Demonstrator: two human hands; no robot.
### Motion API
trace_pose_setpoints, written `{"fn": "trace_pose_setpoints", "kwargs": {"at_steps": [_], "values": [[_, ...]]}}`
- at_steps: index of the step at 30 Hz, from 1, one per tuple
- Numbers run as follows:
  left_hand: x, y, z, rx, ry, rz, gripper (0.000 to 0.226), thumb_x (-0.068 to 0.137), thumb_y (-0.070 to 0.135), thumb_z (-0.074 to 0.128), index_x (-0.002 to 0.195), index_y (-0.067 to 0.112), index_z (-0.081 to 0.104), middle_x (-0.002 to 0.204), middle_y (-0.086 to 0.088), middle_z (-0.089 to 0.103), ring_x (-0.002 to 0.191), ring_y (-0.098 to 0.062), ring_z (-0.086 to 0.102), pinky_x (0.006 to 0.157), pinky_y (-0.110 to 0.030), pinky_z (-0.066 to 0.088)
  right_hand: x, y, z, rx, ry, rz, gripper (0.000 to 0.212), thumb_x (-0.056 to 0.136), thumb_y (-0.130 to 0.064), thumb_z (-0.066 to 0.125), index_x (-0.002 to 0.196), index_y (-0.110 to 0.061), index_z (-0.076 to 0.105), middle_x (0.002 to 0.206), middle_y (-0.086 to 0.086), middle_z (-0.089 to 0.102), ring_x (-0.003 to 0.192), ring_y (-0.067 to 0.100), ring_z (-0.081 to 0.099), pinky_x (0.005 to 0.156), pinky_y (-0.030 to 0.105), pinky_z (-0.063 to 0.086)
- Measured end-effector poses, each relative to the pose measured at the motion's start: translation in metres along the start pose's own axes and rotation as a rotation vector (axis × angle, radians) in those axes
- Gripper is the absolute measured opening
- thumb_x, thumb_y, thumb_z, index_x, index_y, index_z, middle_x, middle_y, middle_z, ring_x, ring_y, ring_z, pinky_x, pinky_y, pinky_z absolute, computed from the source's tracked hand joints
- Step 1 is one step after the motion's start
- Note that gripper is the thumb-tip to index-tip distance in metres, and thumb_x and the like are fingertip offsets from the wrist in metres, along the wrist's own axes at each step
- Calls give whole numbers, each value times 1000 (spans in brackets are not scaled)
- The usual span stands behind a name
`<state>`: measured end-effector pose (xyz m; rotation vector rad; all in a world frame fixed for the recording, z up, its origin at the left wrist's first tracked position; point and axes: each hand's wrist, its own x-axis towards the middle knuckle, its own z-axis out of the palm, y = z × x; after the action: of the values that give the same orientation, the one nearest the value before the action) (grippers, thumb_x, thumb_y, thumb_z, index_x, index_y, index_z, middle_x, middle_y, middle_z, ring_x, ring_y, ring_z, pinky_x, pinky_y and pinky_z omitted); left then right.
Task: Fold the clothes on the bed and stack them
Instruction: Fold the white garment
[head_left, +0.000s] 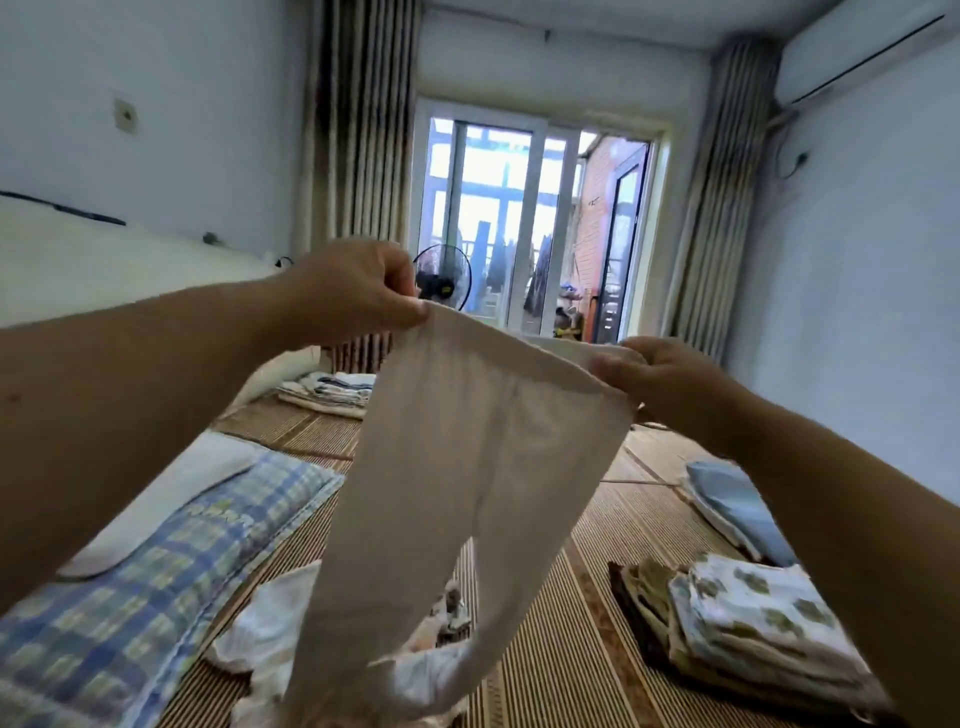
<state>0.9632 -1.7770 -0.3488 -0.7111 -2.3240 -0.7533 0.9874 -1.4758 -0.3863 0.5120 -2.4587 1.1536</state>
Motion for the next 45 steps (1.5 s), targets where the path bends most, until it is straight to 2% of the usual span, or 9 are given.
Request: {"fn": "trace_pose_setpoints", "kwargs": {"at_steps": [6, 12, 17, 21, 24, 29, 35, 40, 45], "values": [[31, 40, -18, 117, -6, 95, 18, 82, 20, 70, 71, 18, 57, 66, -1, 60, 54, -8, 55, 50, -25, 45, 7, -38, -48, -56, 354, -129, 21, 96, -33, 53, 88, -21, 69, 83, -3, 63, 75, 13, 60, 61, 23, 46], [46, 49, -28, 217, 0, 154, 19, 82, 24, 71, 70, 25, 56, 65, 4, 59, 56, -8, 54, 50, -23, 40, -15, -68, -82, -209, 103, -417, 19, 84, -50, 57, 78, -38, 70, 76, -15, 69, 69, 2, 64, 56, 12, 48], [42, 53, -25, 117, -120, 165, 16, 83, 21, 70, 78, 33, 61, 67, 13, 67, 58, 1, 62, 50, -12, 44, -12, -59, -93, -438, -10, -241, 30, 63, -42, 81, 74, -63, 63, 78, -36, 63, 79, -16, 58, 53, 1, 42], [33, 55, -21, 79, -371, 75, 21, 87, 14, 63, 87, 34, 68, 76, 1, 71, 66, -12, 65, 62, -29, 57, -12, -47, -103, -404, 52, -189, 35, 72, -34, 80, 104, -40, 66, 82, -24, 63, 78, -17, 59, 56, -1, 41], [29, 62, -12, 32, -491, -34, 16, 85, 8, 58, 81, 12, 73, 77, -11, 68, 68, -19, 62, 63, -29, 54, -10, -46, -96, -292, 91, -124, 9, 76, -29, 77, 83, -32, 72, 72, -10, 68, 69, 1, 66, 54, 11, 49], [27, 63, 15, -726, -275, -379, 7, 88, 3, 48, 83, 3, 53, 67, -9, 51, 54, -16, 55, 53, -25, 50, -6, -43, -76, 257, 319, 49, 12, 84, -19, 71, 78, -9, 66, 71, 8, 63, 58, 17, 62, 52, 29, 51], [33, 84, 57, -906, 9, -709, 17, 82, -3, 46, 70, 6, 53, 43, -4, 50, 30, -14, 49, 36, -18, 43, 16, -33, -25, -78, 504, 273, 14, 82, -22, 71, 79, -8, 70, 81, 10, 68, 82, 27, 64, 74, 35, 51], [38, 123, 74, -988, -171, -612, 13, 85, 4, 54, 74, 10, 58, 55, -4, 58, 49, -16, 53, 45, -20, 46, 14, -34, 6, 459, 389, 163, 21, 91, -29, 64, 76, -16, 70, 94, 18, 71, 95, 36, 67, 89, 52, 53], [30, 137, 60, -904, -359, -518, 26, 87, 17, 44, 79, 14, 69, 73, -2, 68, 65, -17, 64, 55, -22, 45, 3, -32, 2, 737, 112, 45, 46, 84, -27, 65, 118, 4, 60, 116, 30, 63, 101, 33, 62, 96, 49, 49]]}}
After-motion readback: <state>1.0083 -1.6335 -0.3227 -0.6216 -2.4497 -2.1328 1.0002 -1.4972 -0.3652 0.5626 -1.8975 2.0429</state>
